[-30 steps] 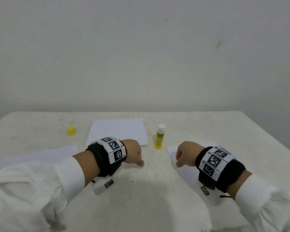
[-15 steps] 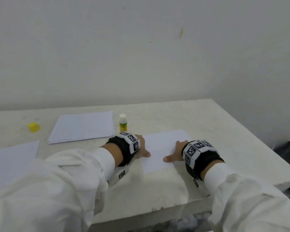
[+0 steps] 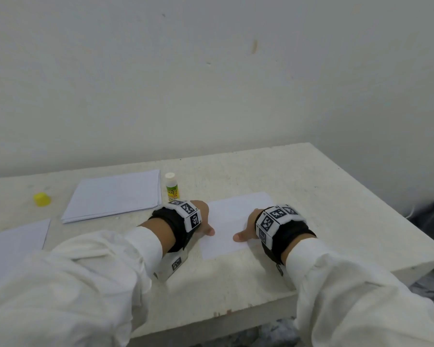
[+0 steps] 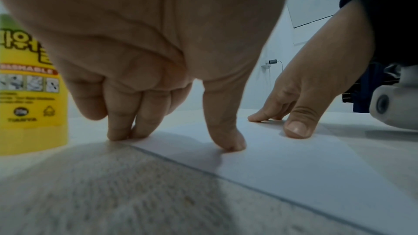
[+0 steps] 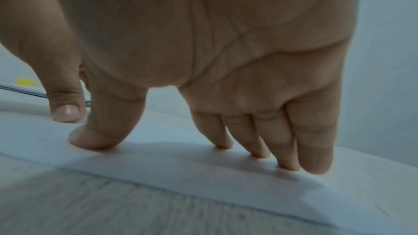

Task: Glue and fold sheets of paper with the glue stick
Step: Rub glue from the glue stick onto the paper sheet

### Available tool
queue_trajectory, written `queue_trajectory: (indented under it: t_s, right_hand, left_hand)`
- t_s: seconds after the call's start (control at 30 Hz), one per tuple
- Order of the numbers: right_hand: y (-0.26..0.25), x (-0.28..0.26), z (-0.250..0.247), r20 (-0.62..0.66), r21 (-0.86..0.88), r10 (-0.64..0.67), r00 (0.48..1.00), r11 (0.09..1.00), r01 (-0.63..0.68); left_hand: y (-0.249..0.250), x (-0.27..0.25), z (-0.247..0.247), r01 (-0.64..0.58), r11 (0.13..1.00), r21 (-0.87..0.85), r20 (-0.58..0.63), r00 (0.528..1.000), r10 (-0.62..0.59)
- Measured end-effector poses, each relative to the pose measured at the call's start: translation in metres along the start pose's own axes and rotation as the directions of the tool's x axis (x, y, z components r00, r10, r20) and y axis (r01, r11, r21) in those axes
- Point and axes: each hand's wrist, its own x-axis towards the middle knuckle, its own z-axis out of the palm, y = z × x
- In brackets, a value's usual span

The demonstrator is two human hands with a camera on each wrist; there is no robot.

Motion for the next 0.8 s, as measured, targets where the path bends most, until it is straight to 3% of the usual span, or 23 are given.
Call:
queue_trajectory:
  t_s: [0.1, 0.3, 0.63, 0.8]
  right_hand:
    - [-0.001, -0.002, -0.001, -0.001, -0.047, -0.010, 1.000, 0.999, 0.010]
    - [-0.002, -0.006, -0.006, 0.039, 0.031, 0.018, 0.999, 0.999, -0.019]
    - [-0.001, -0.010, -0.006, -0.020, -0.003, -0.033, 0.999, 0.999, 0.033]
    - [0.001, -0.008, -0.006, -0.012, 0.013, -0.019, 1.000, 1.000, 0.020]
  left_hand:
    - [0.001, 0.000, 0.001, 0.005, 1.000, 0.009, -0.013, 1.000, -0.005]
    - [0.003, 0.001, 0.000, 0.006, 1.000, 0.010, -0.023, 1.000, -0.006]
    - [0.007, -0.004, -0.003, 0.015, 1.000, 0.018, -0.049, 0.999, -0.014]
    - [-0.003, -0.002, -0.008, 0.041, 0.996, -0.082, -0.017, 0.999, -0.042]
